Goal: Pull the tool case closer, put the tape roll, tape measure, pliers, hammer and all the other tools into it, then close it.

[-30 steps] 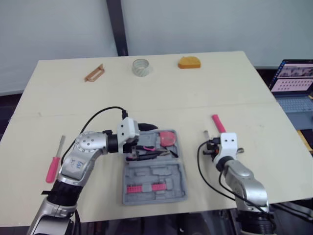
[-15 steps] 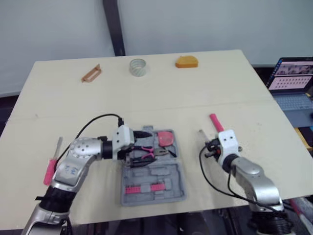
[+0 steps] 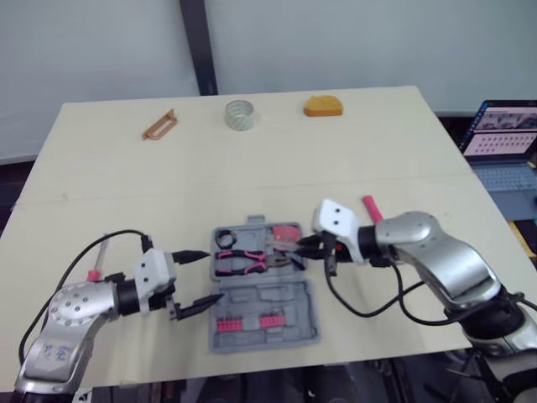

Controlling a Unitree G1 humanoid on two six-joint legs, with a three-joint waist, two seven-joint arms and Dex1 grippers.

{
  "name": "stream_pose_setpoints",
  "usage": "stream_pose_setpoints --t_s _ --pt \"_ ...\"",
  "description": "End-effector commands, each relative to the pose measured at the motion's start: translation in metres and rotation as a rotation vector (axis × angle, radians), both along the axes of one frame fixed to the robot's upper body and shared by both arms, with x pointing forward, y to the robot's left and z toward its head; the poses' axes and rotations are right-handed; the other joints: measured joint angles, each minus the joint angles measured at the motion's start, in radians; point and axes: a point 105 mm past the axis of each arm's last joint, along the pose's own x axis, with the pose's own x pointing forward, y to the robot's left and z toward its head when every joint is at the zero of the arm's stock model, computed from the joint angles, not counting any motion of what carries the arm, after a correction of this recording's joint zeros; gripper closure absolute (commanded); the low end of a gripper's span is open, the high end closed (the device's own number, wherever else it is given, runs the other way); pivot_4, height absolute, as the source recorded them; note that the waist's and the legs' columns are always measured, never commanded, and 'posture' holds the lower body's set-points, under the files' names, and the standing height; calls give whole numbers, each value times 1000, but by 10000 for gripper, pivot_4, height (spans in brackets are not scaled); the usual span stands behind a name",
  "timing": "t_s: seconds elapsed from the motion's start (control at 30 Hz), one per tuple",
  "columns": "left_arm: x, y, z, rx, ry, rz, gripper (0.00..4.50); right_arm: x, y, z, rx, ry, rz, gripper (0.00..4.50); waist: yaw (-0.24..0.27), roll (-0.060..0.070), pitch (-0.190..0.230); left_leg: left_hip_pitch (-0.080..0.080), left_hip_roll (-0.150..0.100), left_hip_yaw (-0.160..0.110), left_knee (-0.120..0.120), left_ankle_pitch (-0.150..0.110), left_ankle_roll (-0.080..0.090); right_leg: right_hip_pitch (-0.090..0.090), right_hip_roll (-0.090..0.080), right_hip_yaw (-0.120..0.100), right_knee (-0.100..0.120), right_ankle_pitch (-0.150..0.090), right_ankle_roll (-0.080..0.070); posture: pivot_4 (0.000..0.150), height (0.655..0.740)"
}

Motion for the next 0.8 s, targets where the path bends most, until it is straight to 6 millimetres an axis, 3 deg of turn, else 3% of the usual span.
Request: stream_pose_setpoints --t_s 0.03,0.23,0.43,0.8 --pt "-14 2 6 16 -47 -18 0 -9 18 -6 -36 20 94 44910 3 0 0 0 0 0 0 0 0 0 0 0 0 0 0 1500 7400" --pt "-34 22 -9 52 -26 18 0 -14 47 -28 -118 16 167 44910 0 0 0 -1 0 -1 1 0 0 0 0 0 0 0 0 1500 7400" --pt "-40 30 -11 71 -22 32 0 -22 58 -39 -143 23 210 44910 2 -1 0 -1 0 -1 1 0 0 0 0 0 0 0 0 1500 7400" --pt "-47 32 -11 72 -33 43 0 -23 74 -41 -170 8 248 44910 -3 -1 0 -1 0 0 0 0 0 -1 0 0 0 0 0 1500 7400"
